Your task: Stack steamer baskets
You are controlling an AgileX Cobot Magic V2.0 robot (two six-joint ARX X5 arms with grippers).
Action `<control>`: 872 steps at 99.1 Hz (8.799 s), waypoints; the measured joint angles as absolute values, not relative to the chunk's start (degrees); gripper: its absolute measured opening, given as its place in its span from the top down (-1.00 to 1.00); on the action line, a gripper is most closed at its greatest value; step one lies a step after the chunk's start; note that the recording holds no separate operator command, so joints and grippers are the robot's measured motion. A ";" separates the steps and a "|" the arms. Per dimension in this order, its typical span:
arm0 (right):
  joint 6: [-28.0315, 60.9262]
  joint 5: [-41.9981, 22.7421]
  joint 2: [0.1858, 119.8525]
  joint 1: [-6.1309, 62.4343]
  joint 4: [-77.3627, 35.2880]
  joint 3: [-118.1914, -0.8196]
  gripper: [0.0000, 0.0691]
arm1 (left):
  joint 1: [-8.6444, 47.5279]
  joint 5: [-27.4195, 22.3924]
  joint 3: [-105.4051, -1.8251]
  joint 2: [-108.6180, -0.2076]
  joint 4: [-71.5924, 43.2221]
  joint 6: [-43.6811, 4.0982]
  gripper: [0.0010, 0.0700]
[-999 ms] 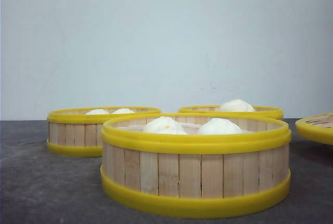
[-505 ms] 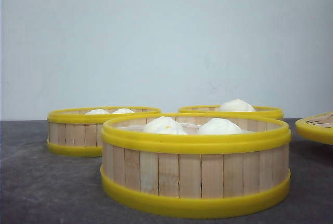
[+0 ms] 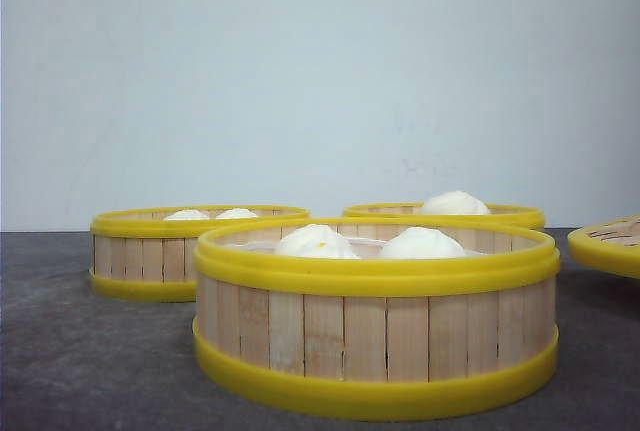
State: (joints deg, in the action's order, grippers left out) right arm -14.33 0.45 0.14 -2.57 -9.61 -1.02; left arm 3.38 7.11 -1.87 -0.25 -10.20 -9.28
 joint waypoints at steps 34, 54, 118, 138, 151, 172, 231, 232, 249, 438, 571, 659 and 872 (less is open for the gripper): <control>-25.56 0.16 0.14 -2.57 -4.47 -1.02 0.97 | 3.38 4.47 -2.42 -0.34 -9.98 -21.34 0.96; -32.64 0.01 3.68 -2.57 -5.10 -7.60 0.97 | 3.38 4.34 -12.67 -4.34 -8.97 -22.57 0.96; -14.15 4.47 35.86 0.40 -22.72 -47.55 0.40 | 3.46 -1.39 -46.81 -41.12 -22.22 -13.26 0.04; -13.65 4.54 38.33 1.93 -22.98 -47.64 -0.03 | 5.26 -3.40 -50.70 -50.24 -23.79 -11.40 -0.09; -13.54 4.58 40.14 3.09 -22.94 -47.64 -0.04 | 6.92 -3.40 -54.19 -58.37 -23.59 -10.07 -0.09; -13.47 4.58 42.11 4.78 -22.02 -47.64 -0.04 | 8.49 -4.73 -58.98 -73.49 -24.82 -9.37 0.01; -13.47 4.54 43.03 7.51 -20.91 -47.64 -0.03 | 8.86 -4.45 -74.22 -102.39 -29.82 -8.60 0.11; -13.47 4.54 43.03 7.51 -20.82 -47.64 -0.03 | 8.86 -4.43 -74.26 -102.50 -29.80 -8.60 0.14; -13.45 4.54 43.16 7.51 -20.29 -47.64 0.01 | 8.86 -3.33 -74.30 -103.07 -29.78 -8.99 0.54; -12.38 6.07 40.36 7.57 -20.49 -47.64 0.01 | 28.16 -13.63 -76.18 -82.96 -43.03 -6.11 0.95; -12.36 6.04 40.38 8.32 -20.97 -47.64 0.01 | 32.01 -13.34 -72.16 -91.15 -35.59 -10.13 0.94; -12.19 6.07 50.48 8.32 -24.29 -53.43 0.01 | 27.75 -4.80 -72.14 -70.35 -33.87 -8.99 0.35; -19.20 4.80 106.54 5.26 -18.94 -77.69 0.92 | 27.44 -2.94 -46.11 -18.06 -47.42 -11.44 0.35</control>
State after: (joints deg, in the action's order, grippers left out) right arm -19.20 4.80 106.54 5.26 -18.94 -77.69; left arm 27.44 -2.94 -46.11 -18.06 -47.42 -11.44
